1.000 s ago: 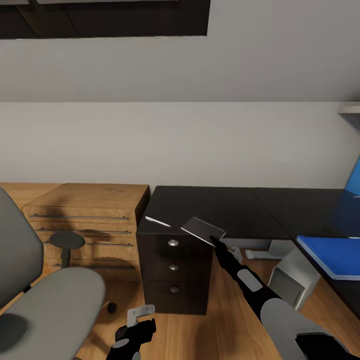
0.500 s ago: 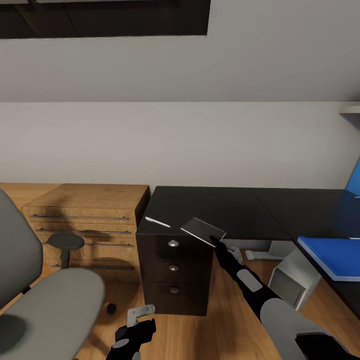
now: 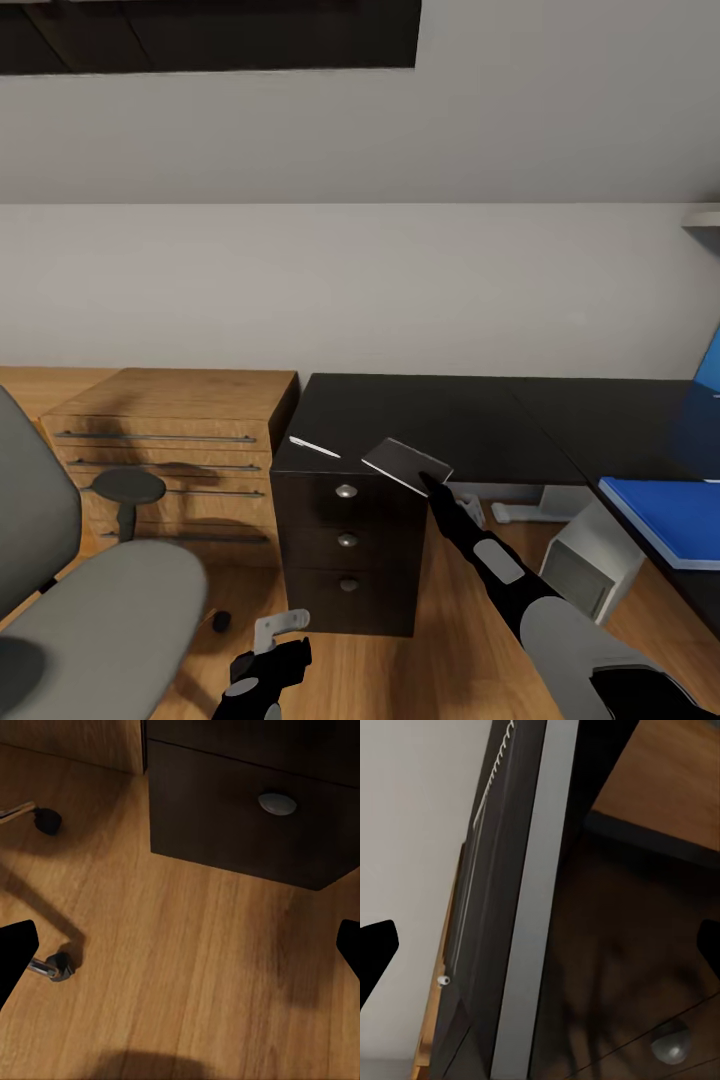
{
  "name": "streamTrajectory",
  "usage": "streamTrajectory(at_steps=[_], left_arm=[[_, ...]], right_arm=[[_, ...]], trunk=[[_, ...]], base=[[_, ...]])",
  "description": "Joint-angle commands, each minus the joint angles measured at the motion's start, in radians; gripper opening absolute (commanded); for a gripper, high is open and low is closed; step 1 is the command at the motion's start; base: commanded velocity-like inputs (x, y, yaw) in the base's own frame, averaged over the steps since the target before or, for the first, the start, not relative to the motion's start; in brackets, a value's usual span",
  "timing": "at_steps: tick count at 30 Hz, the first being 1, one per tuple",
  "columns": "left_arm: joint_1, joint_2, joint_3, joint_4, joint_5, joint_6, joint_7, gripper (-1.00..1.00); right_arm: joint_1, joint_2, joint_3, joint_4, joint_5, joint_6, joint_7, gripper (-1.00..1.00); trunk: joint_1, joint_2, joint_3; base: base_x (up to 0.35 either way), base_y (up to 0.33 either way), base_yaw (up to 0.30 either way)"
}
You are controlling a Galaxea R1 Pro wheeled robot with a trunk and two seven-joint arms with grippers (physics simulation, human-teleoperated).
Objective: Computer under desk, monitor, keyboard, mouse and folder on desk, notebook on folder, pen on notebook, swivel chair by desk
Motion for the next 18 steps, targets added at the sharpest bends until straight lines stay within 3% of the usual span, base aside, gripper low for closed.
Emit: streamTrajectory(at_steps=[1,3,4,18], left_arm=[[-0.001,0.0,-0.001,-0.001,0.01,0.002,0.009,1.0],[-0.001,0.0,-0.001,-0.001,0.011,0.003,0.009,1.0],[-0.001,0.0,-0.001,-0.001,0.011,0.003,0.009,1.0],[-0.001,0.0,-0.001,0.0,0.012,0.004,0.004,1.0]], right_arm=[[-0.001,0.0,0.004,0.001,-0.011,0.003,0.001,1.0],[-0.001,0.0,0.004,0.001,-0.011,0.003,0.001,1.0],[-0.001,0.0,0.004,0.002,-0.011,0.003,0.001,-1.0],[-0.001,0.001,0.004,0.003,-0.011,0.003,0.002,-1.0]], trunk=[[0.0,-0.001,-0.001],[0.0,-0.001,-0.001],[0.0,-0.001,-0.001],[0.0,-0.001,-0.001]], base=[[0.002,0.0,0.0],[0.001,0.0,0.0],[0.0,0.0,0.0],[0.0,0.0,0.0]])
